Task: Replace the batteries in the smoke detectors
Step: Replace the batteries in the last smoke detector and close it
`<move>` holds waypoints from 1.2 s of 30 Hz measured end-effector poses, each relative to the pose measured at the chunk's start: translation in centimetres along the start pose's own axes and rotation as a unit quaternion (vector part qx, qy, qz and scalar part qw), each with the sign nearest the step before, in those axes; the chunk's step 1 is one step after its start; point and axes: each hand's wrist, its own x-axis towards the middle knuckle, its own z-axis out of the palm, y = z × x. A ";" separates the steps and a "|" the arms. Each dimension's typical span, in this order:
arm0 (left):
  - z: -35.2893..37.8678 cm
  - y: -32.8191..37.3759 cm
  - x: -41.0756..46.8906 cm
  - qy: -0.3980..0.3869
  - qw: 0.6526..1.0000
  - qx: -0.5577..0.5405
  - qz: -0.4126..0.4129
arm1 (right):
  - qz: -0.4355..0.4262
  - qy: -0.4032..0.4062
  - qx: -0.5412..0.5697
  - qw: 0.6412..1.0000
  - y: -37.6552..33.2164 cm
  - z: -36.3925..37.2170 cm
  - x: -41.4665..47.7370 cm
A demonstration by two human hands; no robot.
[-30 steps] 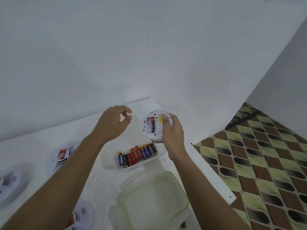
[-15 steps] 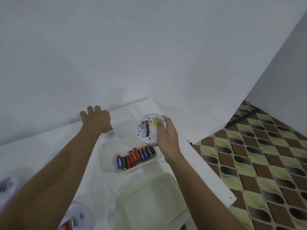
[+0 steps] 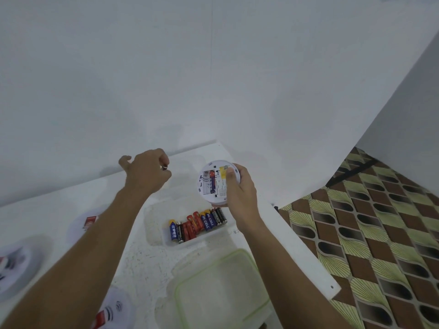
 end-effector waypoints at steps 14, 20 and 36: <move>-2.0 4.3 -5.0 -0.092 0.934 -0.329 0.103 | -0.010 0.007 0.001 1.000 -0.3 0.2 -0.1; -1.3 4.5 -5.9 -0.090 0.939 -0.289 0.163 | -0.018 0.014 -0.003 1.000 -0.3 0.5 -0.1; -1.8 3.1 -7.2 -0.194 0.938 -0.244 0.152 | -0.031 0.035 -0.018 0.999 0.8 0.2 -0.4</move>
